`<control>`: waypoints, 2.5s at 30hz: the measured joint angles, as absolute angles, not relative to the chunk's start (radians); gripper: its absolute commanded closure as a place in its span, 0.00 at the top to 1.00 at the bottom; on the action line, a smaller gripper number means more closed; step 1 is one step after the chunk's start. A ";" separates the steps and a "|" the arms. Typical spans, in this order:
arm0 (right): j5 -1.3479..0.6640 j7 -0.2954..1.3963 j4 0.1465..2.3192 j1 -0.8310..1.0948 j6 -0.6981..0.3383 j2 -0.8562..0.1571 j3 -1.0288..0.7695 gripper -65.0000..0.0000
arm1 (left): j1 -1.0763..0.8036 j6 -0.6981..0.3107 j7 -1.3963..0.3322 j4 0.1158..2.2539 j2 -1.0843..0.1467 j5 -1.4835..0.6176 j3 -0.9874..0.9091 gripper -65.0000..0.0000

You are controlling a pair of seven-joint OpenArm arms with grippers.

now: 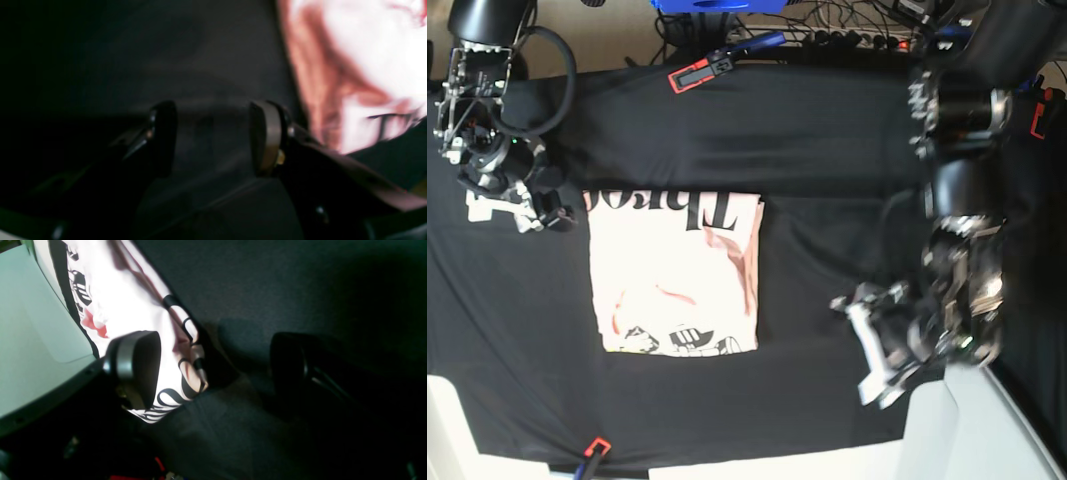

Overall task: Fold the T-shirt properly
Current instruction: 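Move the left gripper to the shirt's side edge and grasp it, then tuck the side edge under with the left gripper to straighten it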

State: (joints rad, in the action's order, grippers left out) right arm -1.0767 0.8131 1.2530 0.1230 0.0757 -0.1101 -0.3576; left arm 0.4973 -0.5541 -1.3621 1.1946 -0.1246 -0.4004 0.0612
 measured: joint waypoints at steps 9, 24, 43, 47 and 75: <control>-1.073 0.821 1.304 0.140 0.078 -0.104 -0.356 0.75 | 0.599 -0.554 -1.380 0.972 -0.022 -0.396 0.057 0.53; -1.073 0.825 1.339 0.140 0.077 -0.100 -0.356 0.75 | 0.589 -0.551 -1.326 0.892 -0.010 -0.401 0.046 0.53; -1.074 0.826 1.410 0.167 0.076 -0.099 -0.356 0.75 | 0.576 -0.551 -1.087 0.727 0.064 -0.393 0.053 0.53; -1.133 0.828 1.412 0.174 0.076 -0.105 -0.356 0.75 | 0.575 -0.522 -1.041 0.720 0.076 -0.396 0.055 0.53; -1.179 0.826 1.412 0.181 0.076 -0.128 -0.355 0.75 | 0.558 -0.418 -0.945 0.720 0.106 -0.326 0.058 0.52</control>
State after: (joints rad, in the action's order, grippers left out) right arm -1.1793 0.8257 1.4117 0.1810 0.0761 -0.1284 -0.3550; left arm 0.5575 -0.4179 -0.9451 0.7197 0.1059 -0.3264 0.0578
